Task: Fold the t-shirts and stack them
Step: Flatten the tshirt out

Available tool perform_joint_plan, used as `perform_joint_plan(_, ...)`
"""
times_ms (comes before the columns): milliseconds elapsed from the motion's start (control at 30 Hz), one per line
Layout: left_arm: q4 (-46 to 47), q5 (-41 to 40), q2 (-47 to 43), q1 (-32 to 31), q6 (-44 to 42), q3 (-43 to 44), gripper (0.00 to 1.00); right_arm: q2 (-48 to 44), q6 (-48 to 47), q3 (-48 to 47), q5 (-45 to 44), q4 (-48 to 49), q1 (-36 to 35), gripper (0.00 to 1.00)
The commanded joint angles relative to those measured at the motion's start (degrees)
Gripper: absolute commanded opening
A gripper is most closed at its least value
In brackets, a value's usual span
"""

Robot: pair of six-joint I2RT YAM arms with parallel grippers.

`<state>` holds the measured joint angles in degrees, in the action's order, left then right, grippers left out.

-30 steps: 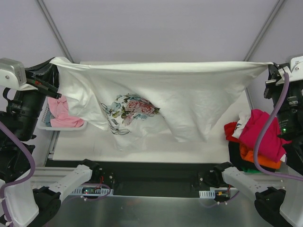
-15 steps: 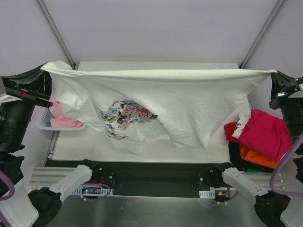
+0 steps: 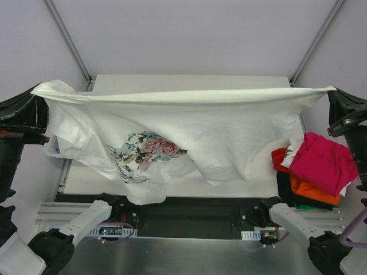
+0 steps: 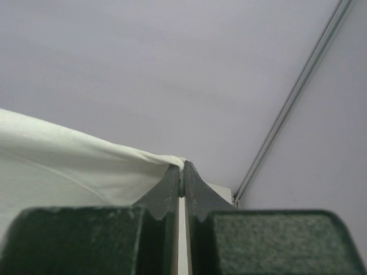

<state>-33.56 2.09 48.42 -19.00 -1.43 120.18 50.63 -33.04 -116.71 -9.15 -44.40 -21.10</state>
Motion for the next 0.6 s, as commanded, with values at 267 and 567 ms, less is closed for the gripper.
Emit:
perform_joint_plan(267,4.1,-3.6,-0.2,1.0,-0.1,-4.1,0.0,-1.5,-0.5,2.0,-5.1,2.2,1.0,0.03)
perform_joint_plan(567,11.0,-6.5,4.1,1.0,-5.8,-12.8,0.0,1.7,-4.0,9.5,-7.2,6.3,1.0,0.03)
